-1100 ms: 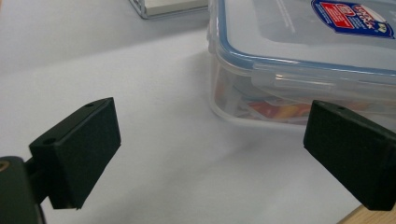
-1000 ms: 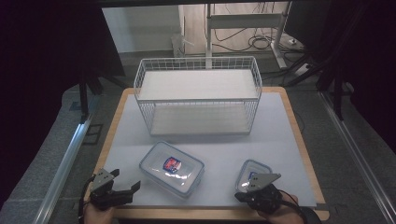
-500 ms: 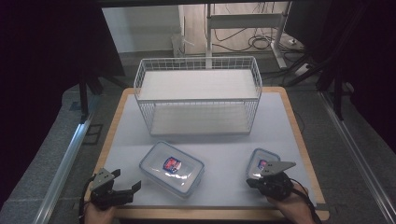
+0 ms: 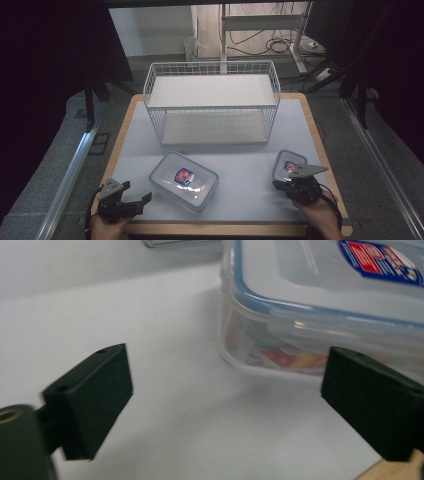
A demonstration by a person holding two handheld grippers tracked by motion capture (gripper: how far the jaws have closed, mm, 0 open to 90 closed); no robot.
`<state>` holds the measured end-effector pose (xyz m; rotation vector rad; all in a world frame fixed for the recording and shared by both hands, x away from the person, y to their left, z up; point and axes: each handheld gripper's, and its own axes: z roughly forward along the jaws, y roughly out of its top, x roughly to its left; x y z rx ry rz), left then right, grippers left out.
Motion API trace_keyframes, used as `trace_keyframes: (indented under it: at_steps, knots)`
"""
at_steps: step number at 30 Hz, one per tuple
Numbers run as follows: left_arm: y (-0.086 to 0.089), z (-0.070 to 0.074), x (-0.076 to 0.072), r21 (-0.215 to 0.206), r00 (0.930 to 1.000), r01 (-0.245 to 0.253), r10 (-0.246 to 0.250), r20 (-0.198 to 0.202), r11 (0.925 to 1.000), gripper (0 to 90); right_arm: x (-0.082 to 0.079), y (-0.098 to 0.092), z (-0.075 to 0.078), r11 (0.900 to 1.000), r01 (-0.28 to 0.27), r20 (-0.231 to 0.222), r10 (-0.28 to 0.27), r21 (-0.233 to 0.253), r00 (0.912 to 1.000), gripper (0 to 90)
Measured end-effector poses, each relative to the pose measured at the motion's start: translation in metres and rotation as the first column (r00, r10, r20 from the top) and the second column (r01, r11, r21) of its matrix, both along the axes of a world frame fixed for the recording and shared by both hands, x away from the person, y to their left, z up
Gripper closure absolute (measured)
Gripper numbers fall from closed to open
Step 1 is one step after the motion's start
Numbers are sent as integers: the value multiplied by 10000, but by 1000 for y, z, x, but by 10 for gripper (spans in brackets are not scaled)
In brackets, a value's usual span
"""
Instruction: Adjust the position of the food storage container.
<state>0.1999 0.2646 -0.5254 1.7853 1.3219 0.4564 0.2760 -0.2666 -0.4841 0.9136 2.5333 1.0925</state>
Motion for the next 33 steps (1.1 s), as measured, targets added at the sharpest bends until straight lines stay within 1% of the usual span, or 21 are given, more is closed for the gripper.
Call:
trace_keyframes:
  at_steps: [1,2,4,5,6,8,11,13,14,16,17,18,19,21,22,23,24,28,29,30,33]
  knots:
    - [0,0,1,72,10000,-10,10,-34,10000,150,-1,2,0,10000,-57,56,57,8,10000,899]
    - [1,1,3,145,10000,26,-25,-48,9999,220,-3,4,0,9999,-116,53,116,19,9999,898]
    - [3,2,7,21,10000,60,-60,-73,10000,387,-4,8,-1,9997,-234,13,234,63,9997,897]
    - [4,2,10,-131,9998,168,-168,-44,9998,571,-6,11,-2,9994,-322,-54,323,110,9995,897]
    - [5,2,15,-71,9999,154,-154,3,9999,571,-6,11,-2,9994,-322,-54,323,110,9995,897]
    - [4,1,25,213,10000,59,-59,-29,9998,711,-7,14,-3,9992,-364,-133,366,188,9992,895]
    - [1,-4,41,391,9997,140,-131,-219,9991,820,-9,19,-3,9986,-479,-178,484,240,9987,891]
    - [-3,-7,48,590,9991,298,-279,-327,9978,851,-11,22,-3,9980,-569,-178,574,260,9982,890]
    - [-5,-8,51,590,9986,409,-388,-365,9974,857,-11,23,-4,9976,-634,-175,639,263,9978,891]
    - [-9,-9,53,336,9965,741,-727,-420,9967,869,-13,26,-4,9969,-725,-231,732,299,9970,890]
    - [-12,-9,53,354,9957,814,-797,-466,9961,898,-15,29,-5,9960,-831,-293,841,328,9960,889]
    - [-14,-8,52,504,9963,729,-704,-498,9961,898,-15,29,-5,9960,-831,-293,841,328,9960,889]
    - [-14,-8,52,395,9962,687,-664,-563,9969,899,-16,30,-5,9954,-894,-316,905,347,9954,888]
    - [-14,-9,51,3,9949,747,-745,-677,9972,899,-19,35,-6,9934,-1054,-408,1073,449,9934,882]
    - [-15,-9,50,-92,9940,805,-810,-740,9967,899,-19,35,-6,9934,-1054,-408,1073,449,9934,882]
    - [-20,-8,48,-115,9921,958,-964,-808,9953,899,-21,39,-7,9915,-1200,-428,1222,513,9916,882]
    - [-20,-8,48,-115,9921,958,-964,-808,9953,899,-21,39,-7,9915,-1200,-428,1222,513,9916,882]
    - [-33,-6,42,-44,9871,1301,-1300,-933,9915,899,-25,48,-8,9881,-1460,-490,1484,486,9877,883]
    - [-39,-6,37,-113,9837,1499,-1503,-992,9886,899,-26,52,-9,9870,-1523,-534,1550,511,9865,885]
    - [-39,-6,37,-113,9837,1499,-1503,-992,9886,899,-26,52,-9,9870,-1523,-534,1550,511,9865,885]
    - [-47,-5,32,-87,9787,1770,-1769,-1041,9842,899,-26,55,-10,9858,-1556,-606,1595,634,9853,888]
